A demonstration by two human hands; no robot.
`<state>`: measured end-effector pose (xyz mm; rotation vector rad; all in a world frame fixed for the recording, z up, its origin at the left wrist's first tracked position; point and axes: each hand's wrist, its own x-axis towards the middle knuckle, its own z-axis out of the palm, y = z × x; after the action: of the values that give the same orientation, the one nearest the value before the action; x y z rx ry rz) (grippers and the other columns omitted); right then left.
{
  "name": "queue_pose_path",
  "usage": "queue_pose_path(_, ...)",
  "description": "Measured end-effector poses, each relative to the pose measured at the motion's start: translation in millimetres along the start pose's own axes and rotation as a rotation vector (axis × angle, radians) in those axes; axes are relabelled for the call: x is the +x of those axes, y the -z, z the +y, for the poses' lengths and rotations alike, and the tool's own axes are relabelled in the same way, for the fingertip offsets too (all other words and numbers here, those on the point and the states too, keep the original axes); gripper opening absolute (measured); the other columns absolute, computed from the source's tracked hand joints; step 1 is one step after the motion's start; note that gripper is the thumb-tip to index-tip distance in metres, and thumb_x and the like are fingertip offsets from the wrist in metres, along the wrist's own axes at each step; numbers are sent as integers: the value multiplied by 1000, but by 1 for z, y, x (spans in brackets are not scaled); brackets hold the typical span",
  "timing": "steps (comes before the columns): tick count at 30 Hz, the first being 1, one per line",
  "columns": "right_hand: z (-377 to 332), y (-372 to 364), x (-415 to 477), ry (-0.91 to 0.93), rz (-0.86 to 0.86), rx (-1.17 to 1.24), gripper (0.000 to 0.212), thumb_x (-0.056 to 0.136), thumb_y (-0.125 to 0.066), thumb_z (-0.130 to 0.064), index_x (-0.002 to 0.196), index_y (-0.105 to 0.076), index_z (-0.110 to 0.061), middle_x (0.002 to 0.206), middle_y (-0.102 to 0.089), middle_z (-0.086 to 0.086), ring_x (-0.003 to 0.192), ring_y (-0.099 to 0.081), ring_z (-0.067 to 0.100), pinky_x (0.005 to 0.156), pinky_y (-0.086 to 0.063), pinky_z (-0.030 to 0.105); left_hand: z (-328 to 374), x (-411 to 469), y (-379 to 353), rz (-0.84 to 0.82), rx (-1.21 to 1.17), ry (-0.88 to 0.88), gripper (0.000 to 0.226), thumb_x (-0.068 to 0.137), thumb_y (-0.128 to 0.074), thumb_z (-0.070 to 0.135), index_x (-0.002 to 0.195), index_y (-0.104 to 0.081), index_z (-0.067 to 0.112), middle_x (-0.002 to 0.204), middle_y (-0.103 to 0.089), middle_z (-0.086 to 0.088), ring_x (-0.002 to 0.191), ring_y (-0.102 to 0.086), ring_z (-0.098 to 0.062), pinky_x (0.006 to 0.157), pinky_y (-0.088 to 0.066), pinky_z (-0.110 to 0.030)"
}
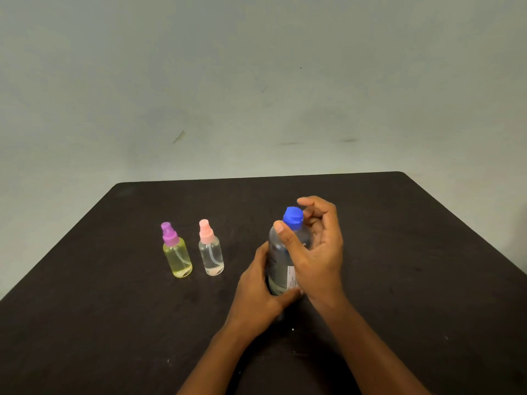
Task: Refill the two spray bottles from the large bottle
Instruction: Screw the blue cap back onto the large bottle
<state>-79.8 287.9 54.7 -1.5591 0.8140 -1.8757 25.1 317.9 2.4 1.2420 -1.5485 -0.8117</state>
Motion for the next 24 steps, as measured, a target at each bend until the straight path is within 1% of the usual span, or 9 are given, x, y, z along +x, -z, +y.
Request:
queue_pose_path(2, -1, 2, 0, -40, -27, 50, 46, 79, -71, -25, 120, -51, -26, 102, -59, -13, 96, -61, 16, 85, -50, 24, 0, 0, 0, 8, 4, -8, 70, 69, -83, 23, 128, -46, 31, 116, -64, 17, 107, -62, -2, 88, -52, -24)
queue_pose_path(4, -1, 4, 0, -58, -59, 102, 45, 83, -63, -29, 126, -52, -21, 111, -63, -4, 104, -62, 22, 89, -51, 30, 2, 0, 0, 25, 7, -18, 71, 68, -84, 25, 127, -46, 31, 115, -64, 17, 105, -62, -2, 86, -52, -23)
queue_pose_path(8, -1, 5, 0, -72, -74, 125, 27, 86, -60, -26, 112, -64, -19, 109, -70, 4, 105, -66, 25, 89, -53, 36, 3, 0, -1, 28, -4, -14, 73, 68, -85, 27, 129, -45, 31, 116, -64, 17, 106, -62, -2, 85, -51, -21)
queue_pose_path(11, -1, 4, 1, -56, -39, 88, 23, 82, -69, -20, 104, -64, -22, 102, -70, -5, 99, -67, 21, 86, -53, 31, 2, -1, -1, 19, 2, -3, 73, 67, -85, 27, 128, -45, 33, 114, -64, 19, 105, -61, 0, 85, -51, -19)
queue_pose_path(14, -1, 1, 1, -40, 3, 39, 28, 76, -75, -14, 98, -60, -22, 93, -65, -15, 90, -65, 10, 80, -51, 20, 2, -1, 0, 8, -5, 9, 74, 68, -84, 27, 129, -44, 33, 116, -62, 21, 108, -60, 2, 85, -49, -16)
queue_pose_path(17, 0, -2, 1, -43, 22, -18, 35, 75, -81, -13, 97, -56, -23, 92, -62, -14, 88, -63, 10, 78, -50, 18, 2, -1, 0, 0, -11, 10, 74, 69, -83, 25, 131, -43, 35, 119, -60, 24, 111, -58, 3, 88, -48, -15)
queue_pose_path(20, -1, -2, 0, -64, 11, -29, 39, 75, -81, -24, 103, -55, -24, 95, -61, -15, 91, -63, 12, 80, -51, 21, 3, -1, 1, -1, -10, 8, 73, 69, -83, 24, 128, -43, 38, 118, -59, 29, 109, -57, 6, 85, -46, -11)
queue_pose_path(22, -2, 1, 0, -78, -21, 41, 39, 79, -69, -33, 114, -53, -25, 103, -63, -12, 98, -62, 17, 86, -51, 28, 3, -1, 0, 8, -9, -3, 73, 68, -84, 25, 129, -44, 34, 117, -62, 22, 107, -60, 2, 85, -49, -16)
queue_pose_path(24, -2, 4, 0, -65, -62, 105, 39, 85, -58, -32, 123, -53, -25, 112, -64, -4, 105, -62, 22, 91, -51, 32, 3, -1, -1, 21, -8, -17, 74, 68, -85, 28, 130, -45, 30, 117, -63, 19, 107, -62, -2, 86, -51, -20)
